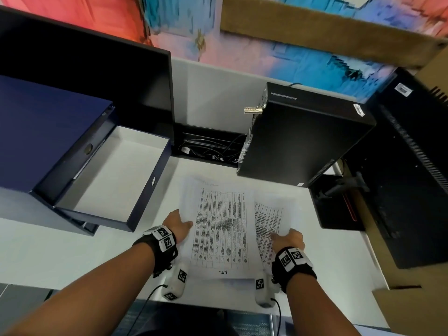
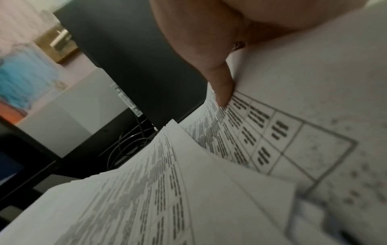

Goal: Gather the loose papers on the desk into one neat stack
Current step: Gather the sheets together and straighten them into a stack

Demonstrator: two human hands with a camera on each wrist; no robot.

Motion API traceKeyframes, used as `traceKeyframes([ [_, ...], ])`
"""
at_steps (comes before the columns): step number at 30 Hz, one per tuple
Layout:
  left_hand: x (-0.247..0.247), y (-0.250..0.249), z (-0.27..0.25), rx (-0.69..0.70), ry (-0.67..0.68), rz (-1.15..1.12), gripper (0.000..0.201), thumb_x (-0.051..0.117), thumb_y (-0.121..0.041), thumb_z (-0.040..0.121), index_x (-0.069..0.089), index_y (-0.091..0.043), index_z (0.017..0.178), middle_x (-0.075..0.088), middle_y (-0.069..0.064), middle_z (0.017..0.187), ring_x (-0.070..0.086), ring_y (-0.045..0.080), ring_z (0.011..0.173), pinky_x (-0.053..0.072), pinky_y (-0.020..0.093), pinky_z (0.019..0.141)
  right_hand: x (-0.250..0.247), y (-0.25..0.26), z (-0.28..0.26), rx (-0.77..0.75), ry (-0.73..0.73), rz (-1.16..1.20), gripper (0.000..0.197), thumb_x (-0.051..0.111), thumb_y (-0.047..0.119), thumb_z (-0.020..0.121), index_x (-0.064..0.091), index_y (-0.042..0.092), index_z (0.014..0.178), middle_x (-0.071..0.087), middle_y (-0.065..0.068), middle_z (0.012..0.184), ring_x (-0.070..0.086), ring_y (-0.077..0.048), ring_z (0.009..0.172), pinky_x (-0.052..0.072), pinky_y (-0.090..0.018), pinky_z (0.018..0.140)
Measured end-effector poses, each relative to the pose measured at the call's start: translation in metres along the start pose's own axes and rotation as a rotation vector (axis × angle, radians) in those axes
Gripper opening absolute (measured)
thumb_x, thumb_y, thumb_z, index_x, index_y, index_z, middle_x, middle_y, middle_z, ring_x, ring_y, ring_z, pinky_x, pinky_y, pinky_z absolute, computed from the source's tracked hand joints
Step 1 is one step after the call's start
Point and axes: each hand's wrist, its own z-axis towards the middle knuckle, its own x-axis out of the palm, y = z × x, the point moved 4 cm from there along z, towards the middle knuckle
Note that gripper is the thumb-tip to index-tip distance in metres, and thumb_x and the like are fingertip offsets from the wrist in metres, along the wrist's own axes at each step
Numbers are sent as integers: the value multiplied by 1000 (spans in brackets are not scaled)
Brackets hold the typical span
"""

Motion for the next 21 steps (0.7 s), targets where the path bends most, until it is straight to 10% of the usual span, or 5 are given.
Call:
traceKeyframes([
  [11,-3,-3,-3,-4,-16,-24,37,63,-21,92,55,-2,123,62,15,124,61,32,112,48,36,94,-141,88,-48,-546,-363,42,28,73,23,85,70,5,106,71,-19,100,63,-39,102,52,-44,90],
  [18,-5,-5,-5,7,21,-32,37,64,-21,92,56,-5,125,63,12,124,60,31,114,47,33,94,-134,97,-45,-543,-76,280,14,75,8,84,73,6,98,71,-9,88,65,-18,70,50,-25,65],
  [21,-9,-4,-8,14,39,-17,50,65,-28,90,52,-5,133,59,12,133,57,31,121,46,36,101,-100,87,-34,-483,-32,285,19,78,11,82,72,2,98,73,-10,91,68,-22,75,53,-30,73],
])
